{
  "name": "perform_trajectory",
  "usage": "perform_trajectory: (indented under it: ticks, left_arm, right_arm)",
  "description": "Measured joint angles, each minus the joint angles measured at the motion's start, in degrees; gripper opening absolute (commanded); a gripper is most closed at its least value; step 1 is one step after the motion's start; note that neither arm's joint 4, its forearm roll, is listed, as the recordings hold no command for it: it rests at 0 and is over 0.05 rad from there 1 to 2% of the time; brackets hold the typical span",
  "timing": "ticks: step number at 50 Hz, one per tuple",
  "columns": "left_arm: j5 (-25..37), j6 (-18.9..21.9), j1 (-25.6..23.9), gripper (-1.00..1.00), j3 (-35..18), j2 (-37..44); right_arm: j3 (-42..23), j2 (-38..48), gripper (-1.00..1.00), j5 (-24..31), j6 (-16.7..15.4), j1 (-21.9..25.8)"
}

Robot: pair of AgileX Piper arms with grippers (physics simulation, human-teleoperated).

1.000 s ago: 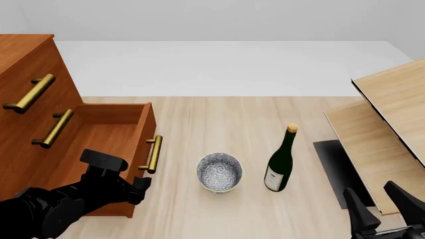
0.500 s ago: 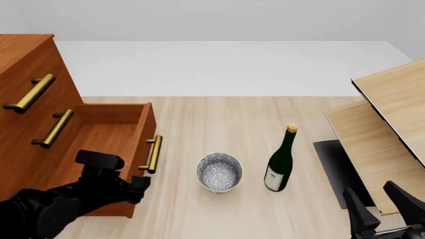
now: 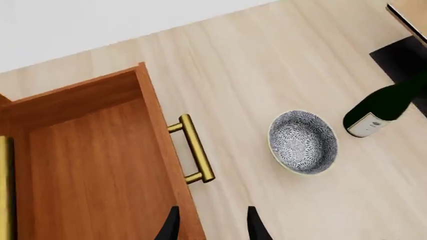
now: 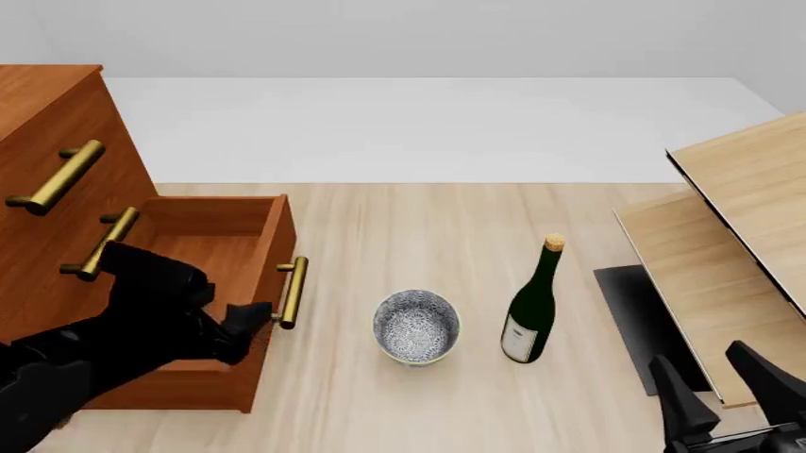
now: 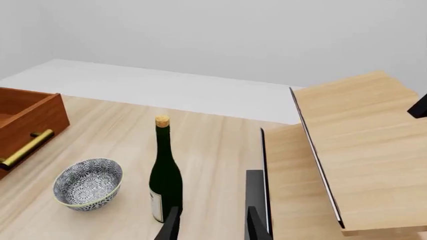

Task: Put the wine bottle in the bottom drawer of the cabinet.

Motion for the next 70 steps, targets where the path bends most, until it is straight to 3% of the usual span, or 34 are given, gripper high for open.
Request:
perform_trajectory:
  ticks: [16,36,50,70]
  left_arm:
    - [4.3,0.4,-2.7,1.00,-6.4,-6.9]
    - [-2.5,-0.9,-10.7,1.00,-11.0,-6.3]
    - [-6.9,-0.3,-16.6,1.00,-15.0,-1.0]
    - [-6.7,1.3,-21.4,1.00,-25.4,11.4]
  right_arm:
    - [0.0,-1.0,1.00,0.7,-0.4,-0.1]
    - [0.0,-2.1,1.00,1.5,-0.7,-0.2]
    - [0.0,-2.6,1.00,2.0,-0.8,-0.2]
    - [0.0,-3.8,1.00,3.3,-0.8,-0.6]
